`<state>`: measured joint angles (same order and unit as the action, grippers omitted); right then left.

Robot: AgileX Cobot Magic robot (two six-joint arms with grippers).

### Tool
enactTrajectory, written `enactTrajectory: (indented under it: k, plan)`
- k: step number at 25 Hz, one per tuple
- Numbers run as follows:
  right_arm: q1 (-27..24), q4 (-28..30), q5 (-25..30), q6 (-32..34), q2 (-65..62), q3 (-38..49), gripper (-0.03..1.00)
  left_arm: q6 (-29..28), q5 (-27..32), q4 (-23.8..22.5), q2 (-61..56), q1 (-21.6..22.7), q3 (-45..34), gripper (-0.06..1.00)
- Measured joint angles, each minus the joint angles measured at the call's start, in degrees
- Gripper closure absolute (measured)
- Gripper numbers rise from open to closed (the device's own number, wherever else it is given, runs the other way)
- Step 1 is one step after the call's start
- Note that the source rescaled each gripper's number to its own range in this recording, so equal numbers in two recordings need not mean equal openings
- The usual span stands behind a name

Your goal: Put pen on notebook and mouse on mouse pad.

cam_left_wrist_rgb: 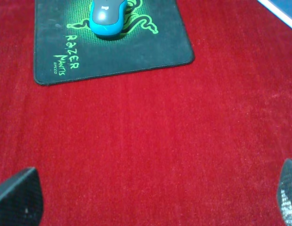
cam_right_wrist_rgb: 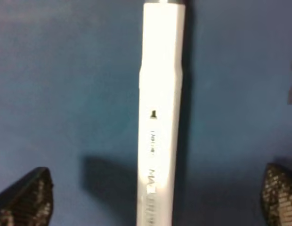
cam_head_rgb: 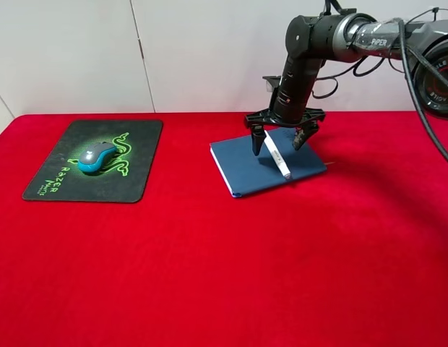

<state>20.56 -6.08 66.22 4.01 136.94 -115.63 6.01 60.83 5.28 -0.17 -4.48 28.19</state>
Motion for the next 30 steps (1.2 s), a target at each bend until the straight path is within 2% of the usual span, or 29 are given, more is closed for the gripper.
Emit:
enactTrajectory:
  k: [4, 24, 30]
  plan:
    - [0.00, 0.47, 0.00, -0.04, 0.00, 0.00, -0.03, 0.00, 0.00, 0.00, 0.00, 0.00, 0.00, -0.05]
    - [0.00, 1.55, 3.36, -1.42, -6.33, -0.03, -0.03, 0.00, 0.00, 0.00, 0.00, 0.00, 0.00, -0.05]
    - [0.00, 1.55, 3.36, -1.63, -15.44, 6.19, -0.03, 0.00, 0.00, 0.00, 0.00, 0.00, 0.00, -0.05]
